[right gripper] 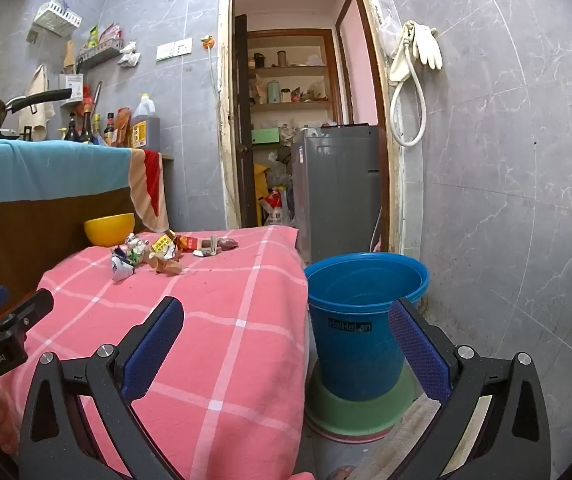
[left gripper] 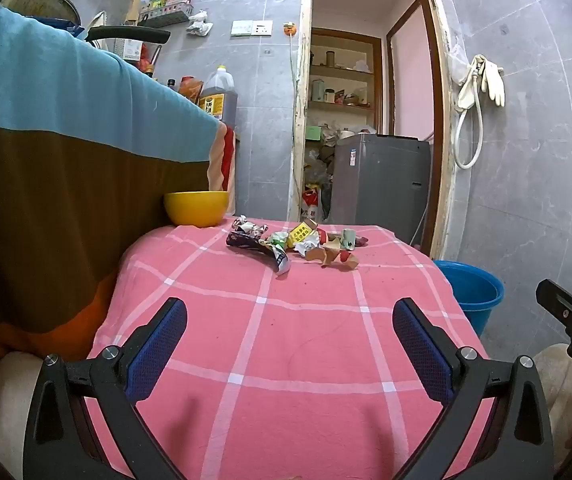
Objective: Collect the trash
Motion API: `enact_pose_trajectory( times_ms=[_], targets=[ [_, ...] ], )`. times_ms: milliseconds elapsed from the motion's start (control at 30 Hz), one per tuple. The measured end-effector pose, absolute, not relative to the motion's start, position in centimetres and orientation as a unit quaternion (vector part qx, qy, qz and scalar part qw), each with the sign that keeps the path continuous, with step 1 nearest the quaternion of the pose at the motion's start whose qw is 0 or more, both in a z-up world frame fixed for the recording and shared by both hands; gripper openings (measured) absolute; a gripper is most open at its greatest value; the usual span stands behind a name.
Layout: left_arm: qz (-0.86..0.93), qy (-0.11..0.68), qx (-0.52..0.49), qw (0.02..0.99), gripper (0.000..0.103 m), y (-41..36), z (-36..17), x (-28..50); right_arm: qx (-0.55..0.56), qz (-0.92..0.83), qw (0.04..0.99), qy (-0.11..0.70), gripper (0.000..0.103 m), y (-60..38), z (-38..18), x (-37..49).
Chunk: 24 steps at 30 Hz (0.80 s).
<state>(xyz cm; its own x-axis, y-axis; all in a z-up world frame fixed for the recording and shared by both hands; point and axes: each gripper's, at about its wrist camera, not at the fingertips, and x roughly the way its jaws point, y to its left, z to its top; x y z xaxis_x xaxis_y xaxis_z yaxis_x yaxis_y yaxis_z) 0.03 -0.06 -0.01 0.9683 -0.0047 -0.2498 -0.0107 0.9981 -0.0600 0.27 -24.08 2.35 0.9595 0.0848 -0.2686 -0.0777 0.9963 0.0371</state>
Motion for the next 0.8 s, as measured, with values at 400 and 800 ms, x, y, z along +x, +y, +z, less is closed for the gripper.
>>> enact_pose_trajectory(
  times_ms=[400,800],
  targets=[
    [0.002,0.125,-0.031,0.992,0.101,-0.32,-0.28,0.01,0.015,0.041,0.990,0.136,0.103,-24.10,2.32,0.25],
    [0.002,0.125,-0.030,0.992,0.101,-0.31,-0.34,0.04,0.016,0.041,0.990,0.136,0.103,-24.08,2.24,0.27]
  ],
)
